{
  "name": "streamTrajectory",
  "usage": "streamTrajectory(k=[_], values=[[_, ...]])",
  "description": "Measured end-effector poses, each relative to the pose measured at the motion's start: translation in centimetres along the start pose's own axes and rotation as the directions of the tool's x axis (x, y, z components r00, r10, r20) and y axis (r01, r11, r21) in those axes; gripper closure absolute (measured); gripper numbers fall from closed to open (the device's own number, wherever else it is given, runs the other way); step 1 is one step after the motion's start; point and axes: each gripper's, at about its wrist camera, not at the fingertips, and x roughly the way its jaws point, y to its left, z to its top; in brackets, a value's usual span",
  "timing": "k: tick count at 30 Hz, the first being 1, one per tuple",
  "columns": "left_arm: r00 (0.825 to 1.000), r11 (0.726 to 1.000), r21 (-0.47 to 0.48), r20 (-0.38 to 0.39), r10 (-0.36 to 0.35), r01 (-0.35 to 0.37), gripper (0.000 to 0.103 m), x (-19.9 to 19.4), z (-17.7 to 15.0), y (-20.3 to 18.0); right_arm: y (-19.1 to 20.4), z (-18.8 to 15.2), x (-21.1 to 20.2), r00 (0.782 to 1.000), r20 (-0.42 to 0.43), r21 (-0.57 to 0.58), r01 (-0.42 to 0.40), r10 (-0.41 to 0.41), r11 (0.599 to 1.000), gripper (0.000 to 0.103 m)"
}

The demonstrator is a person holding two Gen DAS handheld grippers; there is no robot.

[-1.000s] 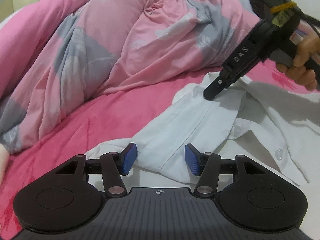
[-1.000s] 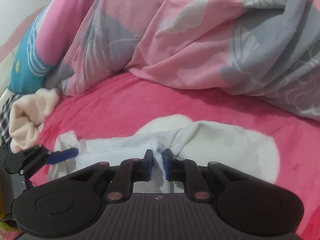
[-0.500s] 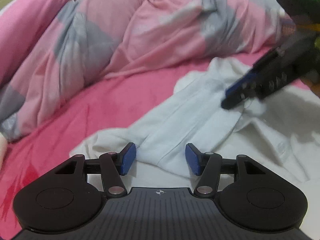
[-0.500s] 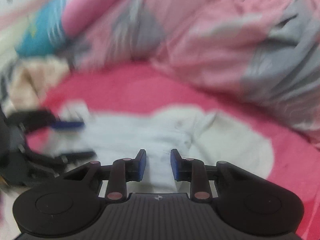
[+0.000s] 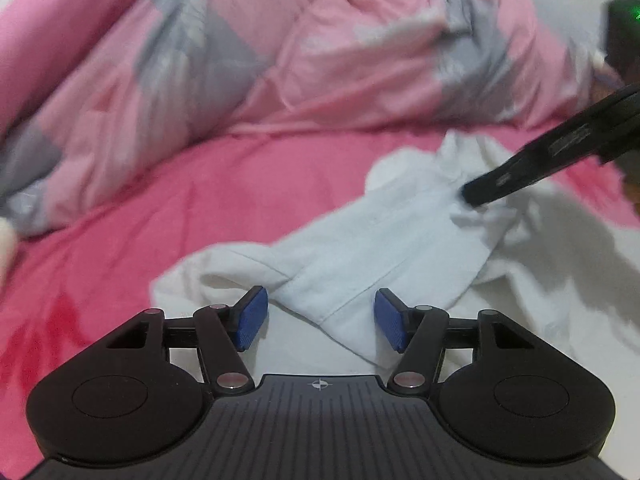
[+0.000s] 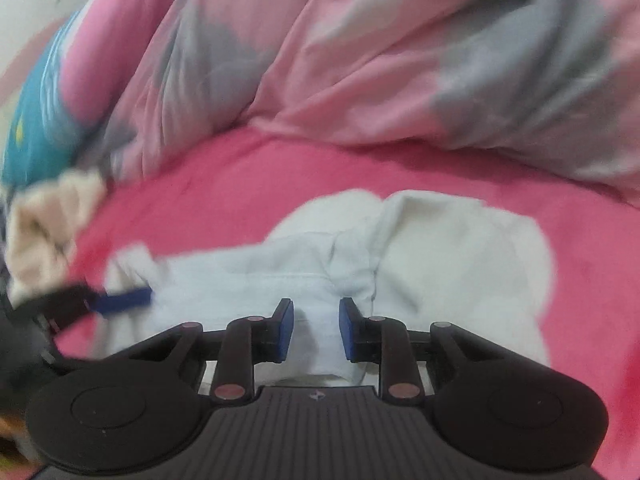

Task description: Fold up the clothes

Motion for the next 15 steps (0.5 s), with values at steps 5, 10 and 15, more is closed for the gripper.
streamTrajectory(k=[5,10,15], values=[[0.993,0.999,-0.033,0.119,-0.010,0.014,0.032,-9.3,0.5,0.0,0.8,-2.1,-13.3,0.984,0.169,0.044,-0.063,0.055,0.997,0.075],[0.974,0.991,-0.081,0.210,-0.086,0.105,0.009,-20.1,-1.7,-0.1,1.2,-11.4,-27.6,0.920,0.365,0.089,-0.189,0.145,0.978,0.062],[0.957,0.978,-0.098,0.245,-0.154,0.183,0.003,-28.4,-5.6,-1.1,1.1,-24.3,-36.3,0.848,0.504,0.173,-0.283,0.162,0.943,0.045]])
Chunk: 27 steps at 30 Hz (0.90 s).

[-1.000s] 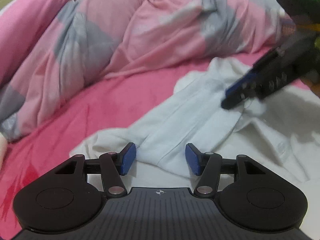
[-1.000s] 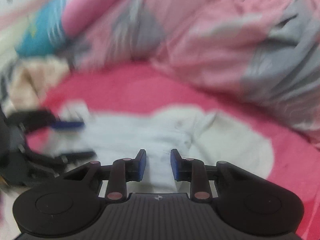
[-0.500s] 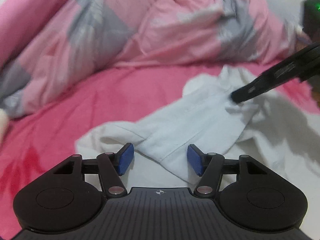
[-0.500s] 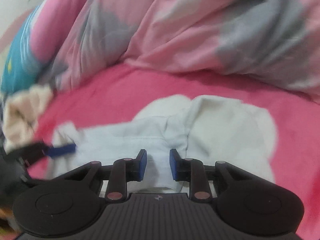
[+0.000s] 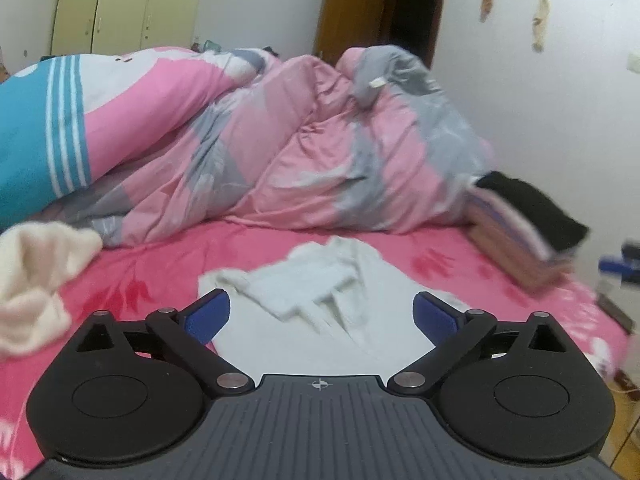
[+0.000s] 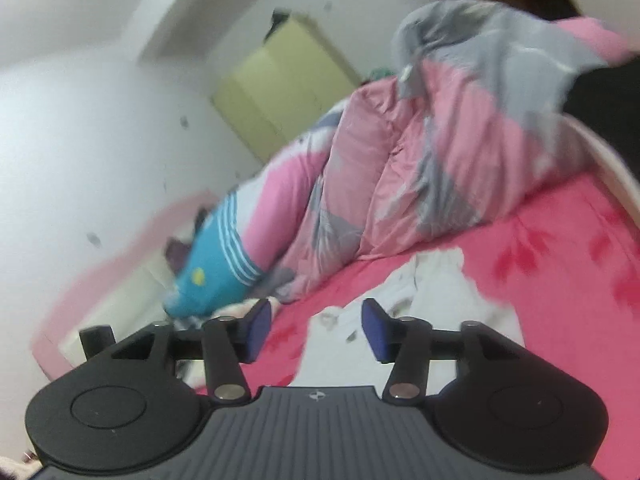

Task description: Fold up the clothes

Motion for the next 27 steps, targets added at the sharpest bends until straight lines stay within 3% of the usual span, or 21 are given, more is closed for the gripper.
streamTrajectory(k=[5,9,12,17,22,27], values=[[1.000,0.998,-0.056,0.008,-0.025,0.025,0.000,-5.6,-4.3,-1.7,-0.1,-8.6,-8.5,0.993,0.088,0.067,0.068,-0.074,0.995,0.034],[0.998,0.992,-0.122,-0.056,-0.043,0.036,0.000,-6.8,-9.5,-3.1,-0.6,-12.5,-10.9,0.986,0.119,0.106,0.100,-0.113,0.989,0.030],[0.997,0.982,-0.186,-0.074,-0.038,0.024,0.000,-6.8,-13.3,-4.1,0.0,-13.6,-10.7,0.985,0.107,0.081,0.124,-0.132,0.989,0.030],[0.990,0.953,-0.301,-0.137,-0.034,-0.009,0.000,-6.7,-18.5,-5.5,1.6,-15.3,-10.6,0.995,0.092,0.038,0.035,-0.038,0.999,0.029],[0.985,0.952,-0.302,-0.171,-0.003,-0.049,0.000,-7.6,-22.1,-6.7,1.7,-18.5,-8.9,0.999,0.017,0.085,-0.051,0.050,0.995,0.028],[0.985,0.958,-0.277,-0.170,0.022,-0.069,0.000,-8.2,-24.0,-7.1,0.6,-22.6,-4.9,0.988,-0.139,0.207,-0.042,0.072,0.977,0.028]])
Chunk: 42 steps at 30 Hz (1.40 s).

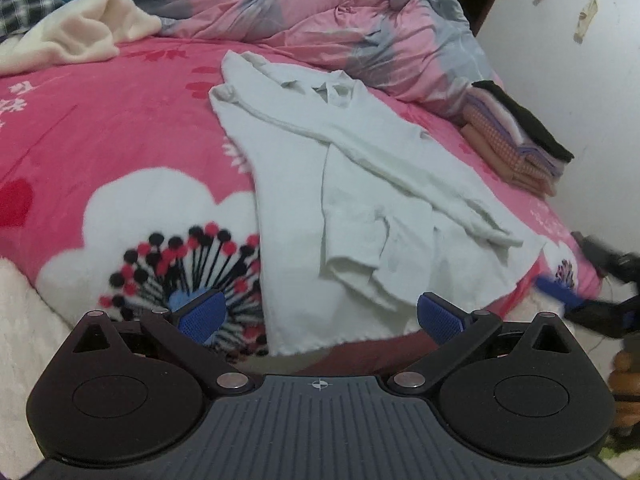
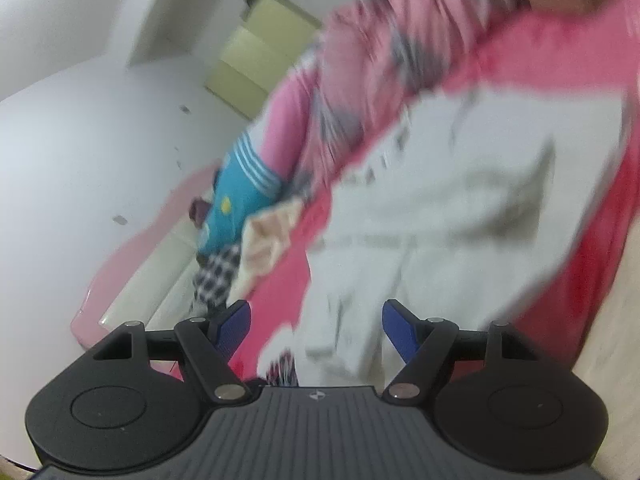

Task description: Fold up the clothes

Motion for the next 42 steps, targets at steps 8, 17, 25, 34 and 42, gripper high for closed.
streamTrajectory(k=[8,17,25,34,42], values=[[0.999,0.996,-0.083,0.016,-0.028,0.029,0.007,0.5,-1.2,1.2,-4.8,-3.2,5.8,0.986,-0.169,0.331,0.049,0.008,0.942,0.030],[0.995,0.986,-0.137,-0.020,-0.101,0.097,0.039,1.9,-1.7,2.0,-9.0,-5.9,8.0,0.991,-0.122,0.559,0.021,0.057,0.829,0.036],[0.997,0.991,-0.129,-0.063,-0.054,0.045,0.036,3.6,-1.8,2.3,-10.1,-6.0,8.3,0.993,-0.071,0.579,-0.039,0.097,0.815,0.039],[0.986,0.975,-0.158,-0.032,-0.164,0.157,0.084,2.5,-1.4,2.4,-10.2,-5.5,8.2,0.987,-0.041,0.565,-0.108,0.158,0.818,0.039],[0.909,0.800,-0.446,0.088,-0.407,0.401,0.094,1.2,-0.4,5.5,-10.6,-5.5,9.3,0.973,-0.034,0.597,-0.163,0.228,0.785,0.039]])
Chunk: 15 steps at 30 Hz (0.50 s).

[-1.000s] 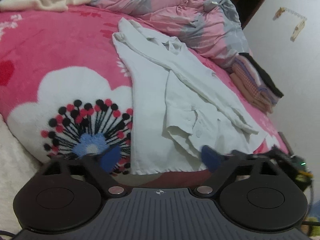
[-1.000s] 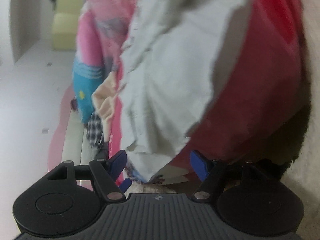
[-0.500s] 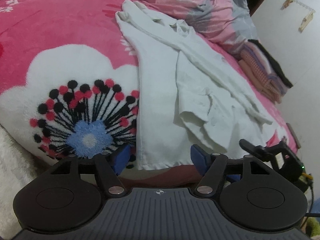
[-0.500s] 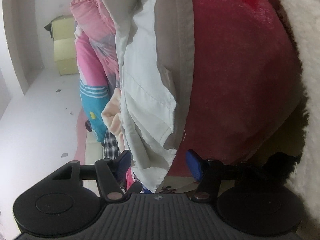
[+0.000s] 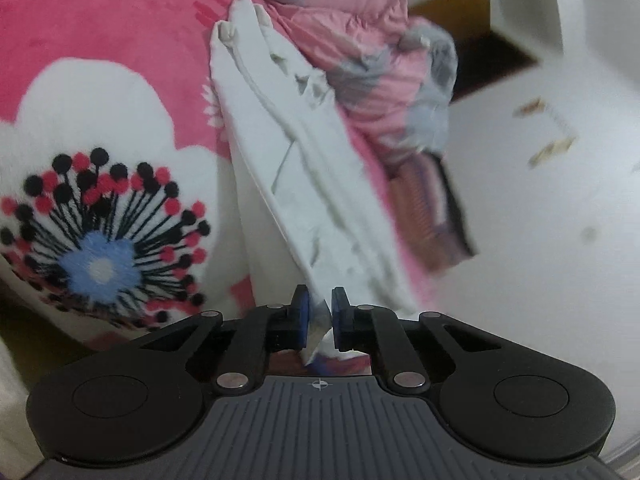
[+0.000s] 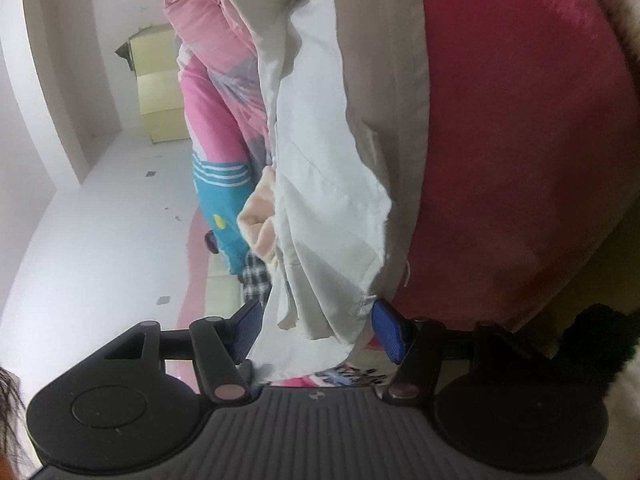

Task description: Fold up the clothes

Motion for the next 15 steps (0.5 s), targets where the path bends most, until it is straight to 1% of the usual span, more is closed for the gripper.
streamTrajectory(k=[1,3,4,7,9,11,14,15], values=[[1.000,1.000,-0.022,0.010,-0.020,0.020,0.094,-0.29,0.19,0.12,-0.14,-0.01,0.09,1.000,-0.007,0.013,-0.006,0.007,1.000,0.038],[0.999,0.999,-0.031,0.024,-0.037,0.038,0.095,-0.50,0.49,0.00,-0.39,-0.06,0.21,1.000,-0.021,0.039,-0.022,0.023,0.999,0.037],[0.998,0.998,-0.036,0.030,-0.046,0.047,0.095,-0.60,0.64,-0.06,-0.41,-0.19,0.18,0.999,-0.030,0.050,-0.039,0.040,0.998,0.035],[0.997,0.997,-0.043,0.044,-0.066,0.068,0.096,-0.65,0.93,-0.16,-0.42,-0.65,0.08,0.996,-0.047,0.082,-0.071,0.075,0.994,0.032],[0.996,0.996,-0.042,0.044,-0.075,0.076,0.096,-0.34,0.90,-0.10,-0.55,-0.74,0.16,0.997,-0.049,0.089,-0.056,0.060,0.994,0.030],[0.998,0.997,-0.044,0.039,-0.057,0.059,0.096,0.03,0.80,0.30,-0.71,-0.70,0.40,0.998,-0.049,0.093,-0.030,0.035,0.995,0.030],[0.999,1.000,-0.014,0.030,0.012,-0.012,0.095,0.01,0.57,0.75,-0.72,-0.63,0.84,0.999,-0.047,0.088,-0.004,0.008,0.996,0.030],[0.998,0.998,0.025,0.034,0.054,-0.055,0.093,-0.07,0.46,0.63,-0.62,-0.62,0.90,0.999,-0.047,0.085,0.002,0.002,0.996,0.030]])
